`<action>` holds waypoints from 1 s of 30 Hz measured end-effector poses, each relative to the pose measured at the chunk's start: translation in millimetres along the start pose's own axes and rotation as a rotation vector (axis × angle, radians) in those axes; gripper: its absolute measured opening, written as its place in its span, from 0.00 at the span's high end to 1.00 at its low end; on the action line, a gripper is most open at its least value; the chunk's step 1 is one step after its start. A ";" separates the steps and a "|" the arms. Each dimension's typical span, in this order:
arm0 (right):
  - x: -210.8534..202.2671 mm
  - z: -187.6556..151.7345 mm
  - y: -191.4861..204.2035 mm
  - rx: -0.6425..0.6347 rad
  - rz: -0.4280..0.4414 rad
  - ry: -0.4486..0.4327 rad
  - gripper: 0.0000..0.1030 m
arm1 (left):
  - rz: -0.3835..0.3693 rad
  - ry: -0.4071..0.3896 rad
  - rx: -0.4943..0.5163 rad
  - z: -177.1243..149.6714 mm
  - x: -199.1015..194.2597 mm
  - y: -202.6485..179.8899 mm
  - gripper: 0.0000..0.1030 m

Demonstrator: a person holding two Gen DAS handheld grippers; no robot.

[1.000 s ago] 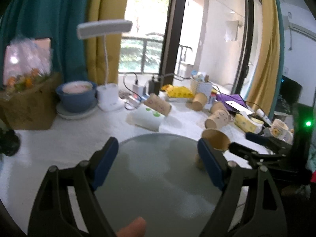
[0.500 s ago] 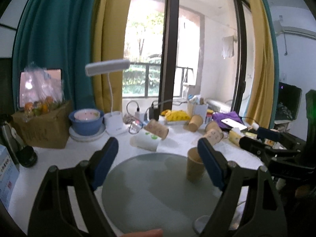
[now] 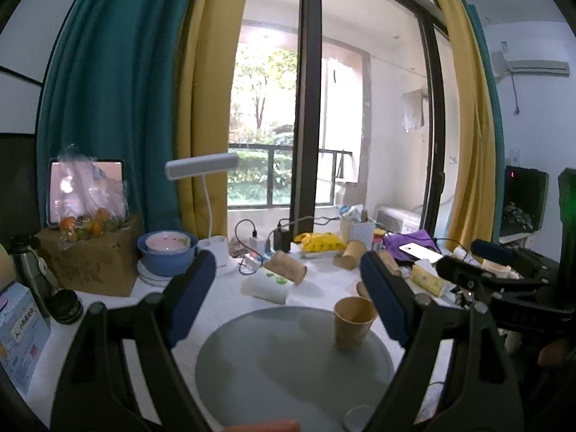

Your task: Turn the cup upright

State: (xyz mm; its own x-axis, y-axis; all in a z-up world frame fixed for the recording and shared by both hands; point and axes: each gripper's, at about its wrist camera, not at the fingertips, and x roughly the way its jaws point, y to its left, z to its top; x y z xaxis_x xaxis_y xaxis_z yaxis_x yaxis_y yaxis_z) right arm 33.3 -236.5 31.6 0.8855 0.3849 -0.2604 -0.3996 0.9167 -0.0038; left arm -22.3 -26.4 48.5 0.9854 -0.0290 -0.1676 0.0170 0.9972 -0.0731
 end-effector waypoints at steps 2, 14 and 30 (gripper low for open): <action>0.3 0.4 0.5 -0.001 0.000 -0.001 0.15 | 0.003 -0.003 -0.006 0.6 0.9 3.0 0.19; 0.5 0.6 0.5 -0.002 0.001 -0.001 0.15 | -0.003 -0.002 -0.004 -0.7 -0.5 0.5 0.19; 0.7 -0.7 -2.2 0.000 0.000 0.000 0.15 | -0.012 0.001 0.006 0.9 0.0 -1.9 0.19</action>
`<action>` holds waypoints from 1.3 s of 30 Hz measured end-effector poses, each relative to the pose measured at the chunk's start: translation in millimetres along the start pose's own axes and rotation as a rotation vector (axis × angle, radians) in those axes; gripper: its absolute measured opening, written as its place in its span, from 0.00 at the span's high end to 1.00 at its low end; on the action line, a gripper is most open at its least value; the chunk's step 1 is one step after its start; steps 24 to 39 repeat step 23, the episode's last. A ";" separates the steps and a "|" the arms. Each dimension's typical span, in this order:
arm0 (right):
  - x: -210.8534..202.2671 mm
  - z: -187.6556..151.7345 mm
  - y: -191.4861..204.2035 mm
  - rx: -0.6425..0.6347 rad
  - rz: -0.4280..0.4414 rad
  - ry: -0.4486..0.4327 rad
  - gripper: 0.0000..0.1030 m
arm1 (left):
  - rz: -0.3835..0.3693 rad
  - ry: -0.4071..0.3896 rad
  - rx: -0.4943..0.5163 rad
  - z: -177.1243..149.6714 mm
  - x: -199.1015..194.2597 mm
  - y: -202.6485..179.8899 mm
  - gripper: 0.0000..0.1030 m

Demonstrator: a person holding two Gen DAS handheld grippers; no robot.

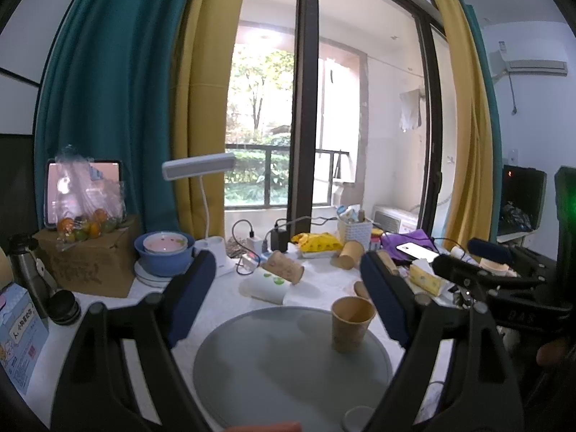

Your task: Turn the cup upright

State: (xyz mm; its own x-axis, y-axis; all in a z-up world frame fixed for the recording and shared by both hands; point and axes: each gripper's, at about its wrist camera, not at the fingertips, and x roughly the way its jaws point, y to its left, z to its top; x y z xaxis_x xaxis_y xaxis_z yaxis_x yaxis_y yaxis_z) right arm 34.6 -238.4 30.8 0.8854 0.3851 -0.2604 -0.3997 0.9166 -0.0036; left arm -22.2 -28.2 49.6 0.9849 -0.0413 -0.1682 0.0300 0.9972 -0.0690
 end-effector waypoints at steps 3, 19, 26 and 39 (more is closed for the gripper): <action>-0.1 -0.2 -0.4 0.000 0.001 0.002 0.15 | 0.000 0.000 0.000 -0.4 -0.1 -0.1 0.19; -0.3 -1.0 -1.4 0.002 0.000 0.003 0.15 | -0.002 0.000 -0.002 -1.3 0.3 -0.6 0.19; 2.7 -3.6 -2.7 -0.004 0.001 0.009 0.15 | -0.009 -0.012 0.002 -4.3 1.9 -3.0 0.19; 2.7 -3.6 -2.7 -0.004 0.001 0.009 0.15 | -0.009 -0.012 0.002 -4.3 1.9 -3.0 0.19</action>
